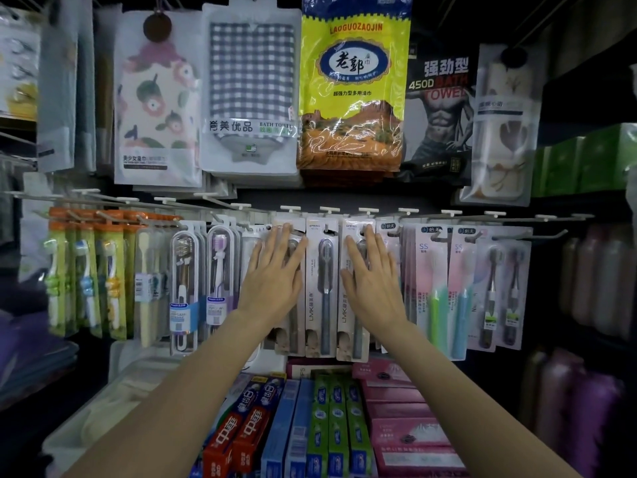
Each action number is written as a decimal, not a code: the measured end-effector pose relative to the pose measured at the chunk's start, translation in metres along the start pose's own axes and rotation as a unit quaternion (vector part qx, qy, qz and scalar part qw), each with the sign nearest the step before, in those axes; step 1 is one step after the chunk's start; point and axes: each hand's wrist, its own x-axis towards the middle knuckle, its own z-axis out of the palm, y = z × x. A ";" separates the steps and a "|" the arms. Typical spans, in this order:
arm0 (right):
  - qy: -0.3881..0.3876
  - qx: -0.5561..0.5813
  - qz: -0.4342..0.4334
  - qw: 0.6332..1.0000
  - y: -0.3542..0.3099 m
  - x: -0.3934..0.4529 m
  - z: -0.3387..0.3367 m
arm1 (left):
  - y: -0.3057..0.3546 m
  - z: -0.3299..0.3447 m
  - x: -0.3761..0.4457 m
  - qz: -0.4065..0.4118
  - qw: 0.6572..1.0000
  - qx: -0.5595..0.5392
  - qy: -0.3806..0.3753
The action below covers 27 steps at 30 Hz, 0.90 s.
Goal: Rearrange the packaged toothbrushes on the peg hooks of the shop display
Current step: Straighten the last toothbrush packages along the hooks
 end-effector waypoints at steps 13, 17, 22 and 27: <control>-0.018 0.016 -0.003 1.000 0.002 0.005 0.000 | 0.000 0.000 -0.004 -0.003 1.000 -0.012 -0.021; -0.017 0.012 -0.002 1.000 0.003 0.003 0.001 | 0.000 0.002 -0.004 -0.001 1.000 -0.005 -0.016; -0.025 0.009 -0.009 1.000 0.005 0.000 0.003 | -0.004 0.012 -0.015 0.000 1.000 0.013 -0.005; 0.004 0.030 -0.011 0.999 0.003 -0.020 0.006 | 0.001 0.022 -0.046 -0.006 1.000 -0.009 0.007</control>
